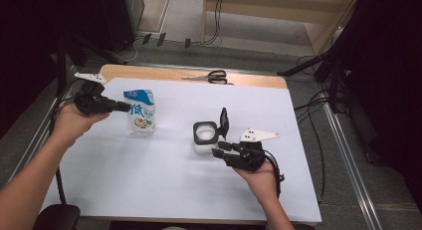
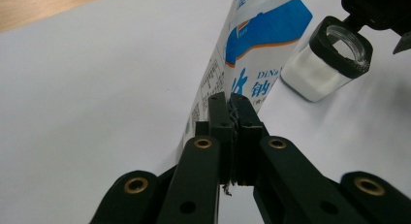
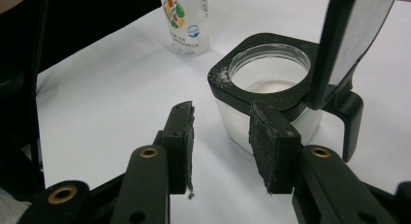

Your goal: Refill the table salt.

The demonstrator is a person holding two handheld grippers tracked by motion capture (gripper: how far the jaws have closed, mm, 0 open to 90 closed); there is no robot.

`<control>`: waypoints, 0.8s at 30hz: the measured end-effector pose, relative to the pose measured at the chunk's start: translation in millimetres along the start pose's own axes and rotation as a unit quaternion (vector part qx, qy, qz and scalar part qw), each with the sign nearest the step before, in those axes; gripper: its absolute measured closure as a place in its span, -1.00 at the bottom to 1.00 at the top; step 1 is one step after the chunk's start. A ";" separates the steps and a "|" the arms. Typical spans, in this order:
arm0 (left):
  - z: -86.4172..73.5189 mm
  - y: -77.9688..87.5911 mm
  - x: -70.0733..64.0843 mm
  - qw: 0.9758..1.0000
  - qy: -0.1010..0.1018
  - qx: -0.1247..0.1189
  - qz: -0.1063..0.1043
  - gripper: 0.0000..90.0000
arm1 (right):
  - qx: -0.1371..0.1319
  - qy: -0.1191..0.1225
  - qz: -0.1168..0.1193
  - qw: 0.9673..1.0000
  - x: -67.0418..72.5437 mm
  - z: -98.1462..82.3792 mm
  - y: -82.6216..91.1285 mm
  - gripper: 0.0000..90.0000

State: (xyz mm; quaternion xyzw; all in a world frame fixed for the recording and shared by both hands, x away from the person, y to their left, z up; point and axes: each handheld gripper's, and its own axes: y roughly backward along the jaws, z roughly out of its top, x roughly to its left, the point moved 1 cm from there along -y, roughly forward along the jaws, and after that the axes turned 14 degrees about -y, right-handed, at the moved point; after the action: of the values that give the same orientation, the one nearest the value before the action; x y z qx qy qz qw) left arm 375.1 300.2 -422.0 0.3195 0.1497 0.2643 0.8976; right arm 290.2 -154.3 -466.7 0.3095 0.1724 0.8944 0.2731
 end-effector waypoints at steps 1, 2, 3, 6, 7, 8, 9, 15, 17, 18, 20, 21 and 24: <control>-2.1 1.3 -0.8 1.000 0.001 -0.002 0.003 1.00 | 0.000 -0.001 -0.001 1.000 -0.4 0.2 0.3 0.39; -3.4 1.6 -1.0 1.000 0.000 -0.002 0.001 1.00 | 0.001 -0.001 -0.002 1.000 -0.8 0.5 1.1 0.39; -5.0 1.8 -1.5 1.000 -0.001 -0.004 0.000 1.00 | 0.001 -0.002 -0.002 1.000 -0.9 0.5 1.7 0.39; -6.7 1.9 -2.1 1.000 0.003 -0.009 0.000 1.00 | 0.003 -0.003 -0.005 1.000 -1.9 0.4 3.1 0.39; -6.6 2.0 -2.1 1.000 0.003 -0.009 0.001 1.00 | 0.004 -0.003 -0.005 1.000 -3.0 0.6 3.1 0.39; -6.4 2.1 -2.3 1.000 0.003 -0.010 -0.001 0.99 | 0.005 -0.006 -0.005 1.000 -3.7 0.8 3.2 0.39; -6.1 2.1 -3.2 1.000 0.002 -0.010 0.000 0.98 | 0.004 -0.008 -0.004 1.000 -4.2 1.1 3.3 0.39; -6.9 1.8 -4.3 1.000 -0.001 -0.012 0.001 0.90 | 0.008 -0.009 -0.005 1.000 -6.2 1.6 3.6 0.39; -7.1 1.8 -4.1 1.000 -0.001 -0.013 0.001 0.89 | 0.009 -0.013 -0.006 1.000 -6.9 1.8 4.4 0.39; -7.0 1.8 -4.0 1.000 0.001 -0.013 -0.001 0.87 | 0.008 -0.011 -0.006 1.000 -7.6 2.1 4.6 0.39; -6.6 1.3 -5.7 1.000 0.001 -0.013 -0.002 0.85 | 0.007 -0.011 -0.007 1.000 -8.3 2.6 5.0 0.39; -6.4 1.1 -6.1 1.000 0.002 -0.013 -0.003 0.81 | 0.008 -0.013 -0.007 1.000 -8.5 2.7 5.1 0.39; -6.4 0.2 -6.5 1.000 0.004 -0.017 -0.003 0.65 | 0.008 -0.014 -0.009 1.000 -9.2 3.0 5.2 0.39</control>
State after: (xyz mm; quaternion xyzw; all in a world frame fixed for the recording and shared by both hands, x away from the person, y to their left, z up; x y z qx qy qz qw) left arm 366.9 299.8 -426.0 0.3030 0.1498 0.2649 0.9031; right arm 296.3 -163.5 -466.2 0.3225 0.1780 0.8863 0.2807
